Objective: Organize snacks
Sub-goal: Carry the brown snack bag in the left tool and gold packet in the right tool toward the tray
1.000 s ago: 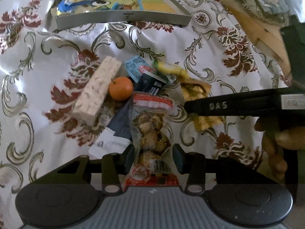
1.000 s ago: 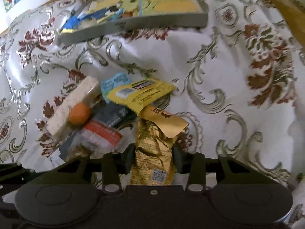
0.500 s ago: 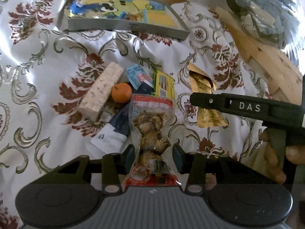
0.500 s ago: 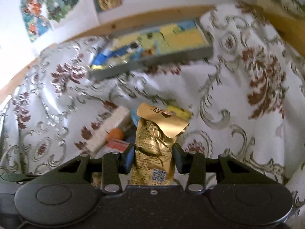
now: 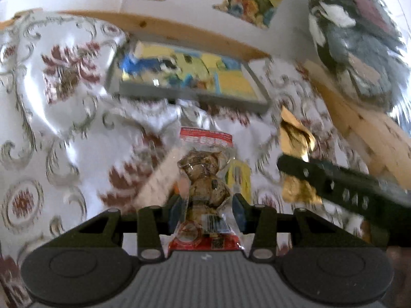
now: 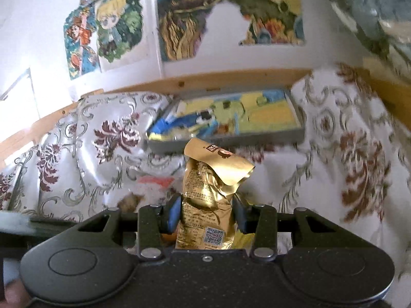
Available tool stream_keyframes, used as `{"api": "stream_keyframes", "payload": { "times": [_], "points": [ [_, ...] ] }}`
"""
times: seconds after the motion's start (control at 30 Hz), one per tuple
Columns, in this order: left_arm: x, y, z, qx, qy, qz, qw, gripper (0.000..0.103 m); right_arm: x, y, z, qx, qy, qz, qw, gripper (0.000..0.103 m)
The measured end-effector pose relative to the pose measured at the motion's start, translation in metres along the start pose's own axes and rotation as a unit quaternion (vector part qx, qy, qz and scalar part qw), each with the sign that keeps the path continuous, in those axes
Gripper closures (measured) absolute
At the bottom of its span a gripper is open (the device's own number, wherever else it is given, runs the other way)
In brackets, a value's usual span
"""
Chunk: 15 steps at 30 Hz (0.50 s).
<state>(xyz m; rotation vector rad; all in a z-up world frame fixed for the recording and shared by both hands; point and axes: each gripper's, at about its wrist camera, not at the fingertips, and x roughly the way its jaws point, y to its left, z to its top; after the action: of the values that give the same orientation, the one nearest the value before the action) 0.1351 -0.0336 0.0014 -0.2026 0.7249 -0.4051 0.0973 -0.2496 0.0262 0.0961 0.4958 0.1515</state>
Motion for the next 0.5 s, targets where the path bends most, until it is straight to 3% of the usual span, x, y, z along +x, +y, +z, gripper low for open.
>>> {"api": "stream_keyframes", "payload": {
  "times": [0.27, 0.5],
  "points": [
    [0.022, 0.007, 0.061, -0.038, -0.053, 0.019, 0.9977, 0.056, 0.034, -0.019, 0.038, 0.000, -0.058, -0.014, 0.998, 0.059],
    [0.059, 0.011, 0.113, -0.055, -0.098, 0.039, 0.9929, 0.055, 0.088, -0.038, 0.073, 0.026, -0.114, -0.037, 0.992, 0.058]
  ]
}}
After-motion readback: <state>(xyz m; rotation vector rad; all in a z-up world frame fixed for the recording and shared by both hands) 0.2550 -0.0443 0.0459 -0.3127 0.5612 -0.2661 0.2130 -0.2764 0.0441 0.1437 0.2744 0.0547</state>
